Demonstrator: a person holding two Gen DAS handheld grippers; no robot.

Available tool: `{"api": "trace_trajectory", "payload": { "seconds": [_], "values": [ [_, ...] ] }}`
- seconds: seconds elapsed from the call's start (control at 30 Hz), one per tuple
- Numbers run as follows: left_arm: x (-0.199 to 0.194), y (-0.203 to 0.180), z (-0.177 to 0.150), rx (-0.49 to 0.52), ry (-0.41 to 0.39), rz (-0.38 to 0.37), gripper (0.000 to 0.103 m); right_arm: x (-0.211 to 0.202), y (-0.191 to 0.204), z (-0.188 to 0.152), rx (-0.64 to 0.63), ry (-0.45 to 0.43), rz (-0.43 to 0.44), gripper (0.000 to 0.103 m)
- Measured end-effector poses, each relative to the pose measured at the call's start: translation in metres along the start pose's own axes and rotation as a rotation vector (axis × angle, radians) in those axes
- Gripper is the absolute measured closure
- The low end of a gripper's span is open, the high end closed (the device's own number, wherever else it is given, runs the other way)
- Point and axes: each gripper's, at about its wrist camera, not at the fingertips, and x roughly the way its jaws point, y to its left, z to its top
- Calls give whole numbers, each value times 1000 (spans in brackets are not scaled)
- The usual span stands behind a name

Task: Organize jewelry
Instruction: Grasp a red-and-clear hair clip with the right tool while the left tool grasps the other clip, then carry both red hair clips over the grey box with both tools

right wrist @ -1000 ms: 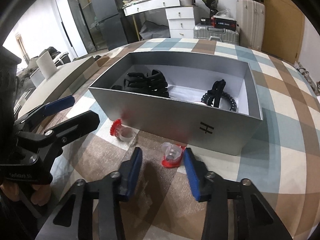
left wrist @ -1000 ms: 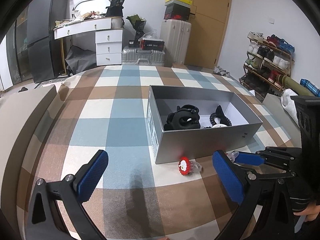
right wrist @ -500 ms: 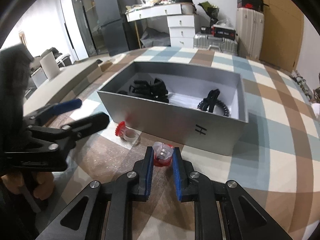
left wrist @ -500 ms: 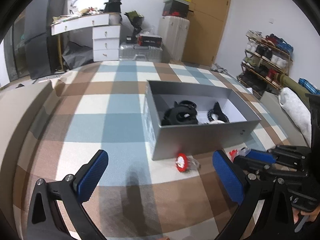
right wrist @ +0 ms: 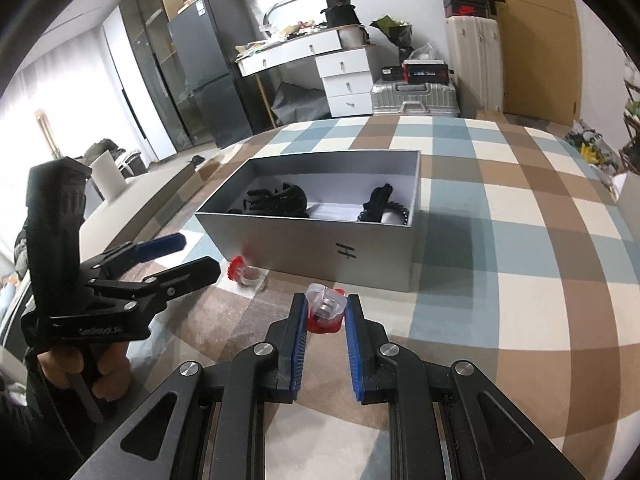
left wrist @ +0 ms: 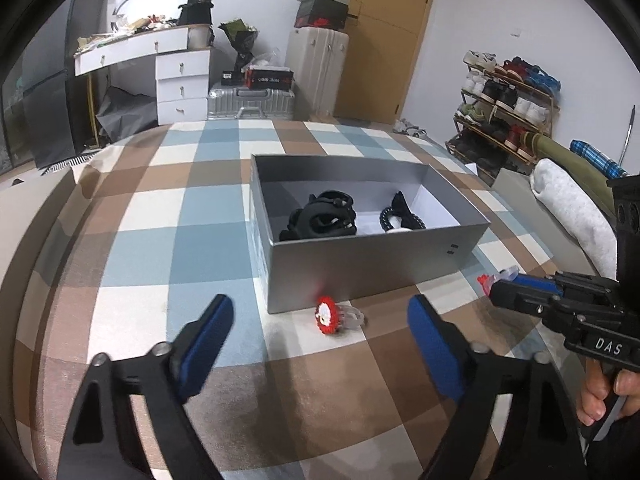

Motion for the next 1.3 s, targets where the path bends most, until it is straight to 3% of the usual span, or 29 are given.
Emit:
{"api": "trace_trajectory", "payload": {
  "seconds": [0.3,0.47,0.77,0.9,1.3],
  "values": [
    [15,-12,-1,51,101,-32,36,-6,-5,1,11,-9,-6,85],
    [24,-17,-4,81,165,-3,57,-10,-6,1,15,-16,-10,85],
    [25,-20,-4,116,171,19,58,-10,-9,3,20,-17,-7,85],
    [27,-19,-2,121,170,38,78,-9,-5,2,8,-14,-4,85],
    [19,-20,-1,124,123,4,80,-10,1,1,6,-14,-4,85]
  ]
}}
